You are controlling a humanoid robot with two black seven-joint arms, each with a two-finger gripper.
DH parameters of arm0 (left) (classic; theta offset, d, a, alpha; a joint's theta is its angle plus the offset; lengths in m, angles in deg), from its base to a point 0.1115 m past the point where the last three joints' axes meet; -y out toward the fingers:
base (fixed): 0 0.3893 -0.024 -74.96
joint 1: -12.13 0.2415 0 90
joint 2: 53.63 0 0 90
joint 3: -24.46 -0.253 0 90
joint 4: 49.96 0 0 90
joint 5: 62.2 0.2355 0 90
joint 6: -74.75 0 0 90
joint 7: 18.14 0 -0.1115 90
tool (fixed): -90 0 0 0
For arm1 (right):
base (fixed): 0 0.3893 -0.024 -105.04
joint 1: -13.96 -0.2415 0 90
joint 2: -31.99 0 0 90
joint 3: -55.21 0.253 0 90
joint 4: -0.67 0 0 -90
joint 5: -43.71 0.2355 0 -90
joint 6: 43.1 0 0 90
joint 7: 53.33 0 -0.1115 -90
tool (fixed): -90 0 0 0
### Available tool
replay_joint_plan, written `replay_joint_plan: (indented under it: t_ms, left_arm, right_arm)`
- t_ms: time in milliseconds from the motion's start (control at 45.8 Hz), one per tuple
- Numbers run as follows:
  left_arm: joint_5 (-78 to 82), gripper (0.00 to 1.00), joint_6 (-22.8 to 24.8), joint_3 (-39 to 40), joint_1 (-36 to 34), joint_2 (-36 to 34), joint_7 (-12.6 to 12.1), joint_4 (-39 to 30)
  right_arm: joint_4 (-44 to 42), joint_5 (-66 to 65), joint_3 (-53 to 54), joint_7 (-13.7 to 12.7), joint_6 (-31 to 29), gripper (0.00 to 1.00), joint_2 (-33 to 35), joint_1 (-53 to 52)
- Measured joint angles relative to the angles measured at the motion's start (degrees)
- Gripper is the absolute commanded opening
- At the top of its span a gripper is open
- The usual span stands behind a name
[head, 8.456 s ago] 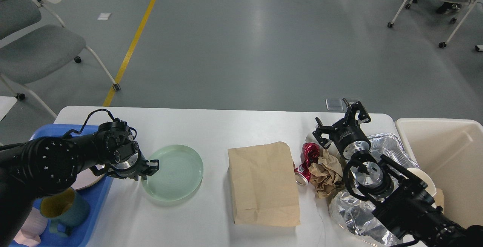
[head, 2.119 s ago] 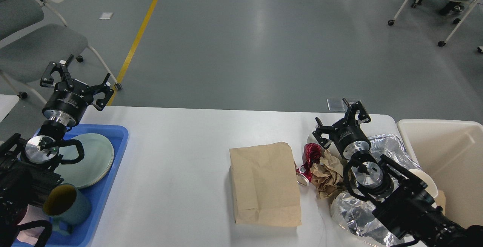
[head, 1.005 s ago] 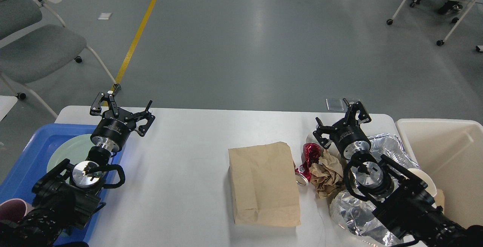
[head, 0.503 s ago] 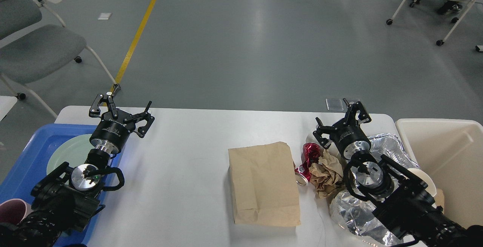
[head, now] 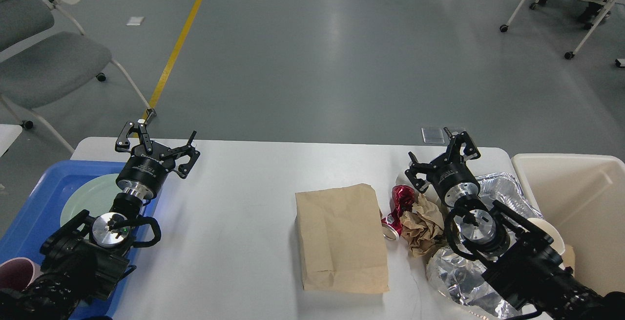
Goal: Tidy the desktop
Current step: 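Release the plate and raise the left gripper above the tray, then raise the right gripper and move it over the brown paper bag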
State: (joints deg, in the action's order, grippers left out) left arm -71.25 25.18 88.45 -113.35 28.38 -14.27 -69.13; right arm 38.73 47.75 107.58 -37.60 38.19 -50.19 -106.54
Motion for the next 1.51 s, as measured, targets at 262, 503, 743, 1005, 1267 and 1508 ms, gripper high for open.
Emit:
replay_joint_plan:
  t_ms: [262, 503, 743, 1005, 1267, 1508]
  left_arm:
    - [0.0, 0.96, 0.0, 0.0, 0.02, 0.02, 0.0, 0.0]
    - [0.0, 0.96, 0.0, 0.0, 0.02, 0.03, 0.0, 0.0]
    - [0.0, 0.96, 0.0, 0.0, 0.02, 0.05, 0.0, 0.0]
    - [0.0, 0.96, 0.0, 0.0, 0.01, 0.04, 0.0, 0.01]
    - [0.0, 0.96, 0.0, 0.0, 0.01, 0.02, 0.0, 0.01]
    - [0.0, 0.96, 0.0, 0.0, 0.0, 0.02, 0.0, 0.01]
  right_arm:
    - [0.0, 0.0, -0.06, 0.08, -0.01, 1.0, -0.02, 0.0]
    - [0.09, 0.0, -0.01, -0.37, 0.17, 1.0, -0.29, -0.67]
    - [0.11, 0.26, 0.02, -0.61, 0.24, 1.0, 1.93, -3.99]
    - [-0.11, 0.36, 0.22, -0.62, 0.36, 1.0, 8.07, -5.58]
    - [-0.17, 0.36, 0.15, -0.63, 0.36, 1.0, 8.55, -5.5]
    - [-1.26, 0.36, 0.17, -0.58, 0.5, 1.0, 9.28, -5.05]
